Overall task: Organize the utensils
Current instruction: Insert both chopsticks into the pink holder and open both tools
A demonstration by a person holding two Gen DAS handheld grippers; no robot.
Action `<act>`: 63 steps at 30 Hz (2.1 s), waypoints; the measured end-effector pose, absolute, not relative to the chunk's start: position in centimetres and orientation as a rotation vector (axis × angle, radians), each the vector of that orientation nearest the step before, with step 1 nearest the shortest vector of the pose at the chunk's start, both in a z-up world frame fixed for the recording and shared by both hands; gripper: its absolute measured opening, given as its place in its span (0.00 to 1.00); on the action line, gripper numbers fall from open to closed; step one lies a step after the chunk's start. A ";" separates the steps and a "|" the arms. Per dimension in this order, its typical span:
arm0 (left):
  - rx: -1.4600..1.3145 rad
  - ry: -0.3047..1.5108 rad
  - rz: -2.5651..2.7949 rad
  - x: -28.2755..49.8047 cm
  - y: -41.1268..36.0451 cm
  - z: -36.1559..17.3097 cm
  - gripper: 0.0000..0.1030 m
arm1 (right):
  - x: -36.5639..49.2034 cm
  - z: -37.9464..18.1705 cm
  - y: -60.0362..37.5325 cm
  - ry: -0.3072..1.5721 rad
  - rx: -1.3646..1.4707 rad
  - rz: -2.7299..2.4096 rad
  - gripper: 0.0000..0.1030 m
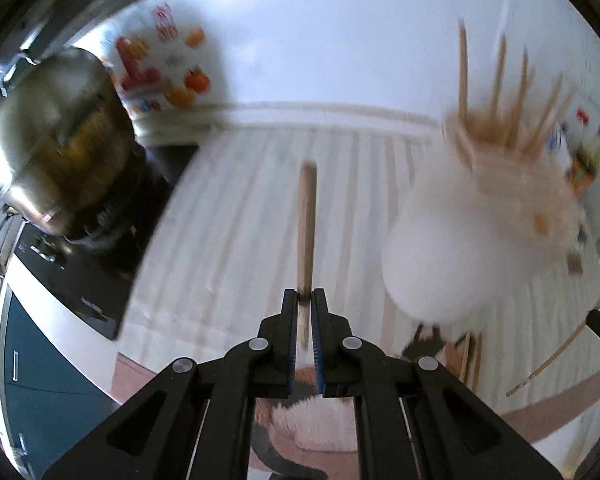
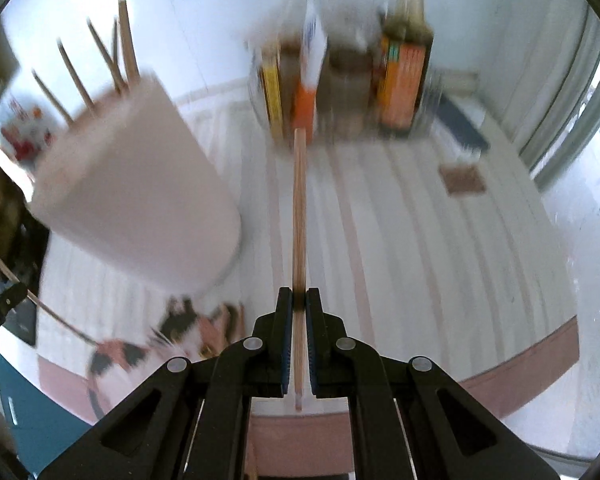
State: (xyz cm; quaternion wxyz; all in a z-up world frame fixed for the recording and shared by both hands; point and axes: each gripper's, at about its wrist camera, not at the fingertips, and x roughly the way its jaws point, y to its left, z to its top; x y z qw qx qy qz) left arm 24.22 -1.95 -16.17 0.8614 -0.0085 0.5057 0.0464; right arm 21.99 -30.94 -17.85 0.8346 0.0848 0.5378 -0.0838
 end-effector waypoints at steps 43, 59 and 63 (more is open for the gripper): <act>-0.220 1.056 -0.177 34.4 -8.0 -5.8 0.06 | 39.3 -5.9 -27.0 0.954 0.319 0.044 0.07; -0.104 0.917 0.033 30.4 -3.9 -5.5 1.00 | 33.6 -4.4 -31.0 0.896 0.383 -0.045 0.62; -0.050 1.002 0.066 29.1 -3.4 -9.7 1.00 | 31.2 -6.6 -31.6 0.903 0.357 -0.086 0.70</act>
